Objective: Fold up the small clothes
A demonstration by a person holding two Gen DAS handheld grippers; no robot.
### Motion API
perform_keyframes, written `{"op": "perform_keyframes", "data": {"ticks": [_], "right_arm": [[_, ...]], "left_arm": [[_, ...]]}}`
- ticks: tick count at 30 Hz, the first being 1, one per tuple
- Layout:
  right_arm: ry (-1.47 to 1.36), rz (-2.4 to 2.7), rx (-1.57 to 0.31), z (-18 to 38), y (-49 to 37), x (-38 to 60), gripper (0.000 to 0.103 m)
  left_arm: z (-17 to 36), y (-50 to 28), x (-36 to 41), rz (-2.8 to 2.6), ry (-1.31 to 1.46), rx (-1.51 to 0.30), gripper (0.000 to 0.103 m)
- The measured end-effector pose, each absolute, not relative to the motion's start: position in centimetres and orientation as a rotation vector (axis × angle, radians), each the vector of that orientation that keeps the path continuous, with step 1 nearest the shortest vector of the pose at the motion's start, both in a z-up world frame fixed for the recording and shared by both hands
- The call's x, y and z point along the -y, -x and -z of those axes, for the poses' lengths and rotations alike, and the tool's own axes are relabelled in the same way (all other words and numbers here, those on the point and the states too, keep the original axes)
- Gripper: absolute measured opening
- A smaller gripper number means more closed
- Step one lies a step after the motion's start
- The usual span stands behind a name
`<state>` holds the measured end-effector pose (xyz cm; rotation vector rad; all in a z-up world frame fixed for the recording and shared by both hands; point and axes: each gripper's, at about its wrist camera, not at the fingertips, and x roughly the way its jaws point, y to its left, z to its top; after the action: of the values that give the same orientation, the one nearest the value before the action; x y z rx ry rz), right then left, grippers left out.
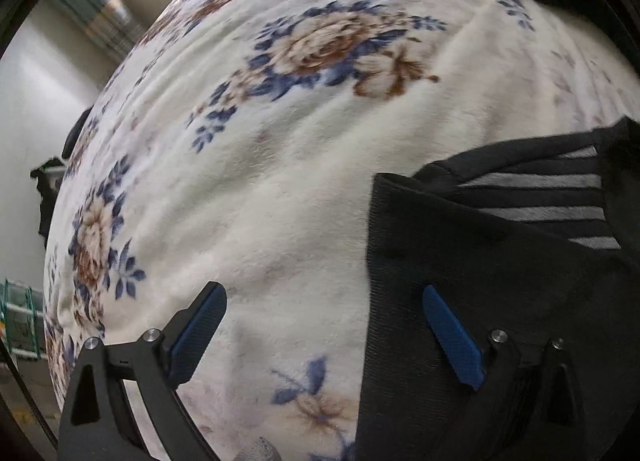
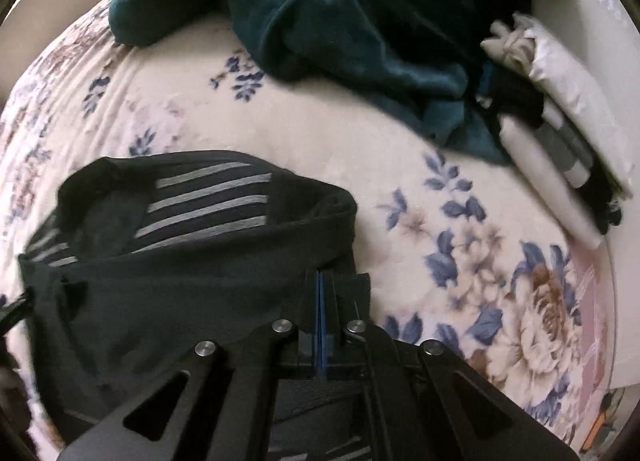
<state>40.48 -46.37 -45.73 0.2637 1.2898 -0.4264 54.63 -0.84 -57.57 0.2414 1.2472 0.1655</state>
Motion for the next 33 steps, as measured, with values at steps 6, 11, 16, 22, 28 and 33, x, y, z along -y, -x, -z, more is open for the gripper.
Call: {"op": "perform_keyframes", "data": {"ticks": [6, 11, 16, 22, 28, 33], "right_arm": [[-0.535, 0.356, -1.428, 49.9, -40.1, 52.3, 0.078], [-0.572, 0.382, -1.471, 53.0, -39.1, 52.5, 0.016], [-0.365, 0.406, -1.299, 48.5, -38.3, 48.4, 0.009], [-0.233, 0.363, -1.134, 42.7, -38.9, 46.7, 0.007], [-0.333, 0.366, -1.201, 45.2, -40.5, 50.6, 0.007], [-0.501, 0.386, -1.371, 50.1, -41.0, 53.5, 0.056]], "left_arm": [[54.4, -53.1, 2.5, -0.124, -0.152, -1.202, 0.101], [55.1, -51.8, 6.1, -0.039, -0.208, -1.205, 0.101], [57.8, -52.3, 4.7, -0.079, -0.266, -1.218, 0.102], [57.8, -53.7, 1.7, -0.139, -0.211, -1.212, 0.103], [57.5, -54.2, 0.3, -0.184, -0.164, -1.223, 0.103], [55.2, -52.8, 0.4, -0.172, -0.147, -1.212, 0.103]]}}
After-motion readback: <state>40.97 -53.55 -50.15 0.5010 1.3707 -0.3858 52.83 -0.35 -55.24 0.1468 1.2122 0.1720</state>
